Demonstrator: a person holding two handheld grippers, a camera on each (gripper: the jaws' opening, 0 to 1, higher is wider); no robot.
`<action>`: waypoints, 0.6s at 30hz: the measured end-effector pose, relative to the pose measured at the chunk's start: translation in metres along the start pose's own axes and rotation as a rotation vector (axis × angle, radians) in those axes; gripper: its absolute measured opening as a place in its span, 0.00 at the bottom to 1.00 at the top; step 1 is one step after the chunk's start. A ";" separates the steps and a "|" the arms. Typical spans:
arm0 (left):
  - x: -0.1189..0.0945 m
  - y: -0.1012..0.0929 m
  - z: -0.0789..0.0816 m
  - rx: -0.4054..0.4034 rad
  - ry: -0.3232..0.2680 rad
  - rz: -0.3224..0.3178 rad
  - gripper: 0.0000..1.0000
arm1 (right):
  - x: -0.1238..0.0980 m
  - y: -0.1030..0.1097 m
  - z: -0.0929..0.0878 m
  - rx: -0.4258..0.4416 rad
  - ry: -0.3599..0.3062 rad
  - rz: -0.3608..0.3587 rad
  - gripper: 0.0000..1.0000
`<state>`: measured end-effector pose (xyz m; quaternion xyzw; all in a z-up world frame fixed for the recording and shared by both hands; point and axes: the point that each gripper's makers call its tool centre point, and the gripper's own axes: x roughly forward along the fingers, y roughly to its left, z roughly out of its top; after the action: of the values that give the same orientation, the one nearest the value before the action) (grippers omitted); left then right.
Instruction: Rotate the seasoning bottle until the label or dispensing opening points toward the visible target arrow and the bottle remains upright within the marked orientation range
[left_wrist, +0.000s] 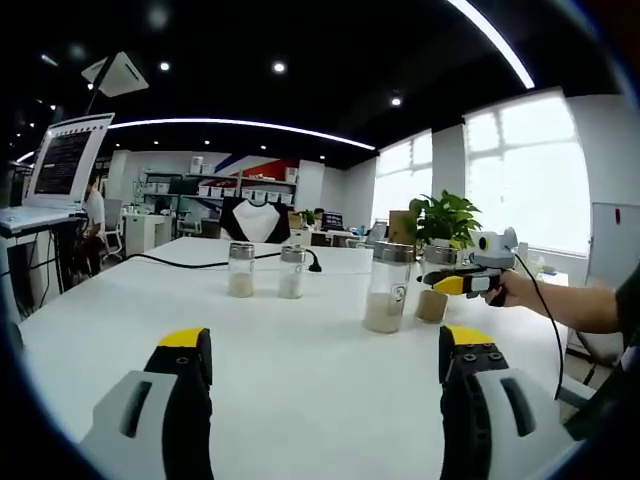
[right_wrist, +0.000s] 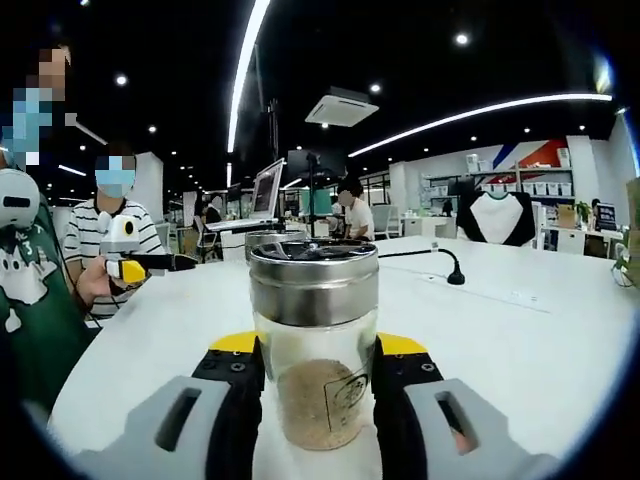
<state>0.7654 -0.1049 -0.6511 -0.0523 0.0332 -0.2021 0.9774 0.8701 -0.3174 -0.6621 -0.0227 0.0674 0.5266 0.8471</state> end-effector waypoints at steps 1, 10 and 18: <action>0.000 0.001 0.000 0.000 0.000 0.002 0.99 | 0.000 0.000 0.000 -0.001 0.004 -0.008 0.40; -0.001 0.000 0.000 -0.002 0.001 0.001 0.99 | 0.002 -0.002 -0.001 0.015 0.031 -0.081 0.40; -0.001 0.000 -0.001 0.009 0.005 0.001 0.99 | 0.003 -0.005 -0.001 0.024 0.024 -0.141 0.40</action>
<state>0.7648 -0.1046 -0.6516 -0.0473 0.0346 -0.2019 0.9777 0.8756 -0.3170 -0.6637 -0.0233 0.0820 0.4644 0.8815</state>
